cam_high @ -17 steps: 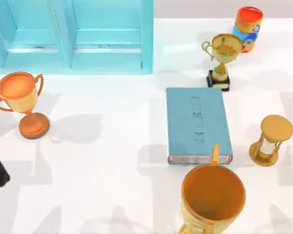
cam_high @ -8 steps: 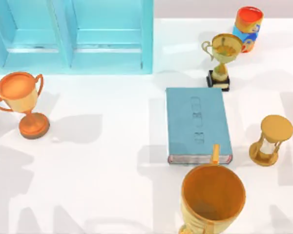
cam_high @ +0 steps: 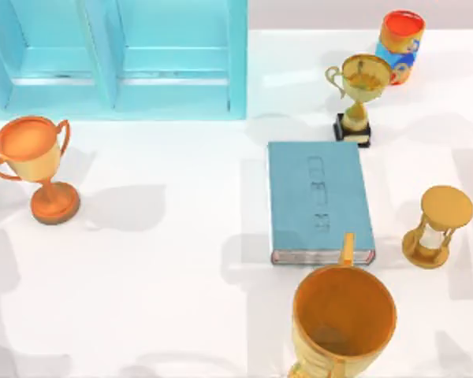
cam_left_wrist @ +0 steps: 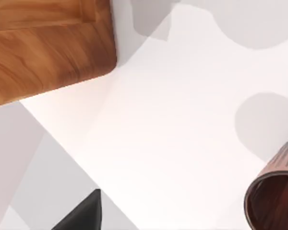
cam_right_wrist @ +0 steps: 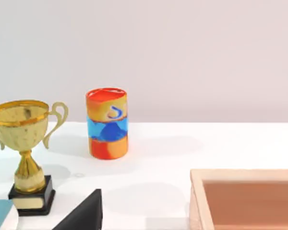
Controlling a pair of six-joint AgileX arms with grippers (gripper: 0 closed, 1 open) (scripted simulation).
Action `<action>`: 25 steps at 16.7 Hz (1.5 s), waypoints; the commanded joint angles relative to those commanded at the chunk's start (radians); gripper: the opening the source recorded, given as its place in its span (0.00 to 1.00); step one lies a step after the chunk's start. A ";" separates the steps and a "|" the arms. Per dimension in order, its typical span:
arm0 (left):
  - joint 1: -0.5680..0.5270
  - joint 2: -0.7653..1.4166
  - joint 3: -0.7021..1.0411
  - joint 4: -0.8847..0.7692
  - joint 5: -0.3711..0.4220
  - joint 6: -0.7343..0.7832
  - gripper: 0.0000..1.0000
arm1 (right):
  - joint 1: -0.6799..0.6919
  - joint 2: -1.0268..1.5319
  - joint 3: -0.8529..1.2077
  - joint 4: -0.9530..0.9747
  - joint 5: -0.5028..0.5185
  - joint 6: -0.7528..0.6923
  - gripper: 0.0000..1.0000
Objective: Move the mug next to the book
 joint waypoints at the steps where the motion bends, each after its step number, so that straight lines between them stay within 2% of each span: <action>1: 0.031 0.060 0.047 -0.059 0.000 0.108 1.00 | 0.000 0.000 0.000 0.000 0.000 0.000 1.00; 6: 0.163 0.312 0.247 -0.307 0.000 0.567 1.00 | 0.000 0.000 0.000 0.000 0.000 0.000 1.00; 10: 0.226 0.432 0.343 -0.426 0.000 0.780 1.00 | 0.000 0.000 0.000 0.000 0.000 0.000 1.00; 13: 0.241 0.462 0.366 -0.455 0.000 0.829 1.00 | 0.000 0.000 0.000 0.000 0.000 0.000 1.00; 19: 0.238 0.463 0.348 -0.438 0.000 0.827 1.00 | 0.000 0.000 0.000 0.000 0.000 0.000 1.00; 25: 0.243 0.527 0.159 -0.176 -0.001 0.831 1.00 | 0.000 0.000 0.000 0.000 0.000 0.000 1.00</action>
